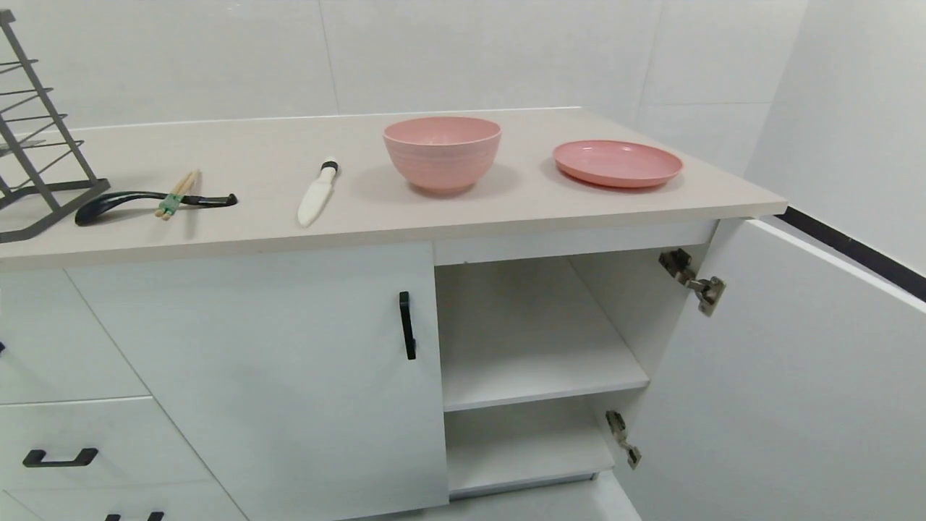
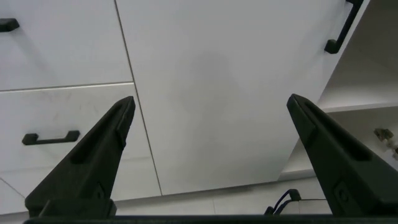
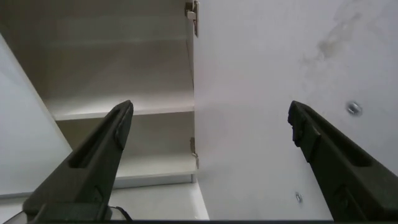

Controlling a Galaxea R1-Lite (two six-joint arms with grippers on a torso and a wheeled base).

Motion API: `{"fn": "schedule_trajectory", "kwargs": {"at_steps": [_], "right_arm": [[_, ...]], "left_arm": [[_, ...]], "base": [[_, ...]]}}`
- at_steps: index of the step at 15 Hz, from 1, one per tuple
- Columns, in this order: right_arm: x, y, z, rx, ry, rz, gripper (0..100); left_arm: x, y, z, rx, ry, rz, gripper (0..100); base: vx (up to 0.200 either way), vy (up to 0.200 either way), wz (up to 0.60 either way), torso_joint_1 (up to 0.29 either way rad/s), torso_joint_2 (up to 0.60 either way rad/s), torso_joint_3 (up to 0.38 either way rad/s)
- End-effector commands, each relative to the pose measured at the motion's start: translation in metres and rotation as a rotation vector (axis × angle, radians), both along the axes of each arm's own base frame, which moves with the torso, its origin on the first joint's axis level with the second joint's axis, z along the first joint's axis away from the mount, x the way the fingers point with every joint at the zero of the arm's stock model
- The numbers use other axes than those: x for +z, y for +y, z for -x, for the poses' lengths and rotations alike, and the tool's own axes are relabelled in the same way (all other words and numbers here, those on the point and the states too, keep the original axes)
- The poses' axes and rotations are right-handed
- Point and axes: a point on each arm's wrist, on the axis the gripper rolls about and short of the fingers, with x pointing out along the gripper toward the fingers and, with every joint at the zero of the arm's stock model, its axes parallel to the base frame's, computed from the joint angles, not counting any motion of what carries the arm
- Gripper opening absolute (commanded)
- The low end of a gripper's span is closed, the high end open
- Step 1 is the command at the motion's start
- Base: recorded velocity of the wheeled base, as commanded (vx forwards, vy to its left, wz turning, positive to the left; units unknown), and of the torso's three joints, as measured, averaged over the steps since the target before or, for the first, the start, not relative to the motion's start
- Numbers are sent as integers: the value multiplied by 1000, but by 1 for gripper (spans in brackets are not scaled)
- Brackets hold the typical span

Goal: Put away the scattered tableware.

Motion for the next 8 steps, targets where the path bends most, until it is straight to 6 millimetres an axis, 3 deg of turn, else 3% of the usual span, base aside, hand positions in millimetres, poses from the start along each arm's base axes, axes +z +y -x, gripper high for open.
{"fn": "schedule_trajectory", "kwargs": {"at_steps": [1, 4, 6, 8], "right_arm": [[0, 0, 0, 1, -1, 1, 100], [0, 0, 0, 1, -1, 1, 100], [0, 0, 0, 1, -1, 1, 100], [0, 0, 0, 1, -1, 1, 100]], "left_arm": [[0, 0, 0, 0, 1, 0, 100], [0, 0, 0, -1, 1, 0, 100], [0, 0, 0, 0, 1, 0, 100], [0, 0, 0, 0, 1, -1, 100]], "base": [[0, 0, 0, 0, 0, 0], [0, 0, 0, 55, -44, -18], [0, 0, 0, 210, -78, -80], [0, 0, 0, 249, -410, -202]]}}
